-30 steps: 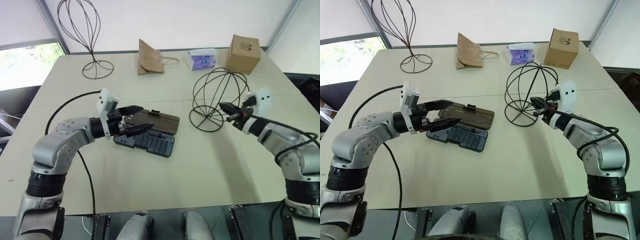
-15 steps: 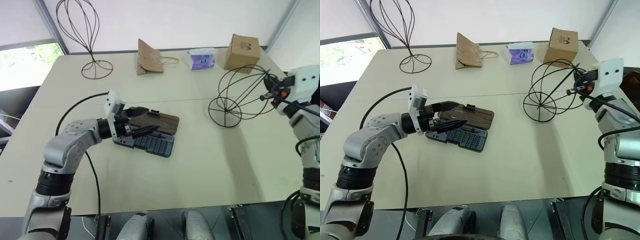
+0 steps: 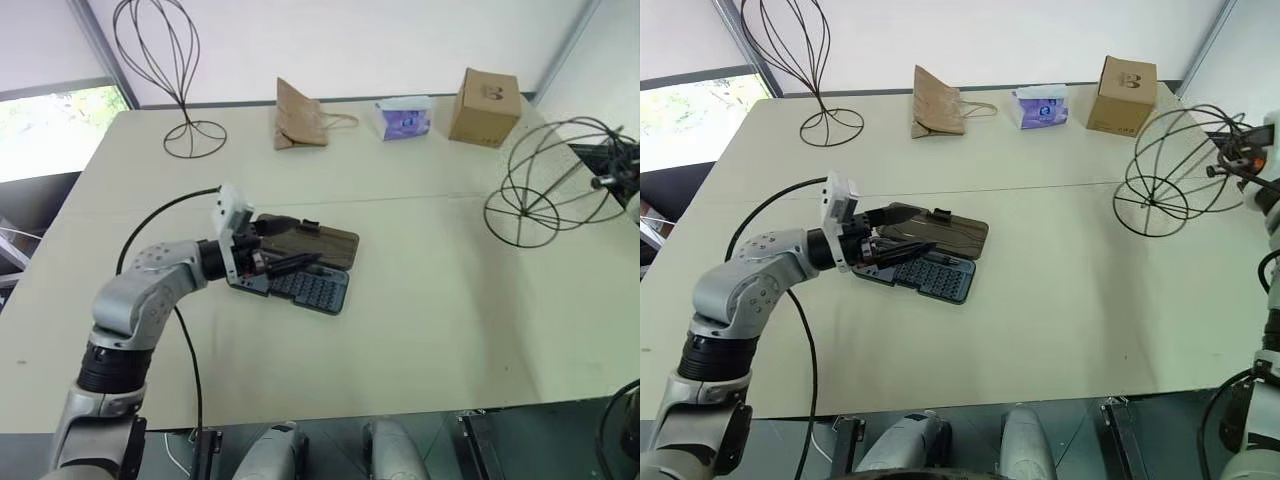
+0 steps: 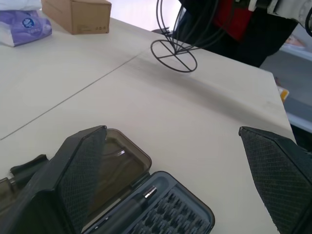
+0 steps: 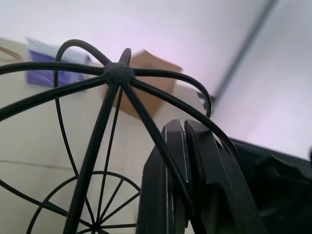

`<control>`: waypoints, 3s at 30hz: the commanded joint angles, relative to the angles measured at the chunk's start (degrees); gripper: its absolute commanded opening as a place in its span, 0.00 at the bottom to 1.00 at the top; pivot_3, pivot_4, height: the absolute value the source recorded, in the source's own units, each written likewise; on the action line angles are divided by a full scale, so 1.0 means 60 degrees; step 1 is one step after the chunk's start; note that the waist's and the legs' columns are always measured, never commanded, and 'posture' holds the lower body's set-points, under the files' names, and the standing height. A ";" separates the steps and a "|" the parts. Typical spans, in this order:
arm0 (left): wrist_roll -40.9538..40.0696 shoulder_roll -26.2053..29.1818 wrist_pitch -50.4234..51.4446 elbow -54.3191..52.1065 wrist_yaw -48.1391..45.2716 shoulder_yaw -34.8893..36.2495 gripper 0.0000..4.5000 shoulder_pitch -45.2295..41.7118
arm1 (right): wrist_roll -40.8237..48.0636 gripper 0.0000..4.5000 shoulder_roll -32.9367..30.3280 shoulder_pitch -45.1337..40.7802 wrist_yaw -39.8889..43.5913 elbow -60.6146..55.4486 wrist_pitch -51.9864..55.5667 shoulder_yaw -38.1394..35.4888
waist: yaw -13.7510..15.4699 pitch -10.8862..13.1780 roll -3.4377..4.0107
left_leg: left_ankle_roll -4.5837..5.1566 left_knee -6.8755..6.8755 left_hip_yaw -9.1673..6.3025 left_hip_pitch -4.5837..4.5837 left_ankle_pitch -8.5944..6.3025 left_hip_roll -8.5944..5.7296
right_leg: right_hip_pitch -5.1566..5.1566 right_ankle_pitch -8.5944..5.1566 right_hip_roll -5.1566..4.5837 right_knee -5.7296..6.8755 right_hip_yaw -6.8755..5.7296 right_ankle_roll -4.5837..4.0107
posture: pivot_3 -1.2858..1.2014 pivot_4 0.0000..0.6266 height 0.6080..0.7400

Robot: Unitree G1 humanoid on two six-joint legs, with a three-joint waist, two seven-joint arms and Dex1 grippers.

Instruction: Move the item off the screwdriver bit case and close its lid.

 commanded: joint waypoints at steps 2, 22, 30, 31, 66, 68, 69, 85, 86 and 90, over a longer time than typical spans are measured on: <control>0.0035 -0.0037 -0.0163 -0.0387 0.0114 0.0013 1.00 0.0072 | -0.0376 0.02 -0.0476 -0.0680 -0.0349 0.0917 -0.0503 -0.0227 | -0.0007 0.0002 0.0011 | 0.0000 -0.0001 0.0004 0.0000 0.0000 0.0000 | -0.0002 0.0000 0.0000 0.0000 0.0003 0.0000 | 0.52 0.24 1.00; 0.0012 -0.0417 -0.0095 -0.0819 0.0827 -0.0009 1.00 0.0426 | -0.1138 0.99 -0.0511 -0.1493 -0.0647 0.2717 -0.0875 0.0383 | 0.0005 0.0000 0.0014 | 0.0000 0.0001 0.0010 0.0000 0.0000 0.0002 | -0.0001 0.0000 0.0000 -0.0001 0.0006 0.0000 | 0.52 0.24 1.00; 0.0179 -0.0602 -0.0251 -0.0602 0.0843 -0.0122 1.00 0.0346 | -0.0536 0.99 -0.0104 -0.0245 -0.0737 0.0418 0.0373 -0.0262 | 0.0013 0.0000 0.0014 | 0.0000 0.0003 0.0009 -0.0001 0.0000 0.0002 | 0.0000 0.0000 0.0000 0.0000 0.0006 0.0000 | 0.52 0.24 1.00; 0.0196 -0.0617 -0.0274 -0.0565 0.0843 -0.0127 1.00 0.0334 | -0.0421 0.99 -0.0035 -0.0047 -0.0785 0.0002 0.0657 -0.0403 | 0.0013 0.0000 0.0015 | 0.0000 0.0004 0.0009 -0.0001 0.0000 0.0003 | 0.0000 0.0000 0.0001 0.0000 0.0005 0.0000 | 0.52 0.24 1.00; 0.0698 0.0094 -0.0632 0.0844 0.0530 0.0604 1.00 0.0238 | 0.8777 0.99 -0.0205 0.5273 0.2074 -0.9249 0.8815 -0.6375 | 0.0232 -0.0002 0.0017 | 0.0003 0.0014 0.0011 0.0007 -0.0002 0.0006 | 0.0017 0.0000 0.0003 -0.0005 0.0013 0.0001 | 0.52 0.24 1.00; 0.0848 0.0480 -0.0820 0.1224 0.0391 0.0746 1.00 0.0049 | 1.0131 0.99 -0.0346 0.4759 0.1350 -0.9438 0.8738 -0.5769 | 0.0216 0.0000 0.0014 | 0.0003 0.0013 0.0014 0.0010 -0.0002 0.0016 | 0.0018 0.0000 0.0006 -0.0007 0.0013 0.0000 | 0.52 0.24 1.00; 0.0959 0.0699 -0.0969 0.1495 0.0309 0.0817 1.00 -0.0062 | 1.0591 0.99 -0.0312 0.4353 0.0907 -0.9556 0.8527 -0.5158 | 0.0217 0.0000 0.0014 | 0.0003 0.0013 0.0016 0.0008 -0.0002 0.0021 | 0.0019 0.0000 0.0004 -0.0014 0.0013 0.0000 | 0.52 0.24 1.00; 0.0891 0.2119 -0.1002 0.2542 -0.0825 0.1488 1.00 -0.0357 | 0.7295 0.99 0.0391 0.1789 0.0753 -0.8236 0.6099 0.1304 | 0.0214 0.0005 0.0002 | 0.0007 0.0014 0.0010 0.0001 -0.0004 0.0012 | 0.0008 0.0001 -0.0001 -0.0005 -0.0005 0.0001 | 0.52 0.24 1.00; 0.0811 0.2192 -0.0847 0.2426 -0.0921 0.1468 1.00 -0.0364 | 0.6902 0.99 0.0536 0.1408 0.0723 -0.7809 0.6061 0.1757 | 0.0208 0.0005 0.0001 | 0.0007 0.0014 0.0011 0.0002 -0.0004 0.0012 | 0.0008 0.0001 -0.0001 -0.0005 -0.0005 0.0001 | 0.52 0.24 1.00; 0.0275 0.2662 -0.0005 0.1719 -0.1298 0.1647 1.00 -0.0173 | 0.4552 0.99 0.1379 -0.0264 0.0799 -0.5619 0.5031 0.3591 | 0.0075 0.0007 -0.0001 | 0.0006 0.0009 0.0011 0.0002 -0.0004 0.0016 | -0.0001 0.0001 0.0001 0.0001 -0.0005 0.0001 | 0.52 0.24 1.00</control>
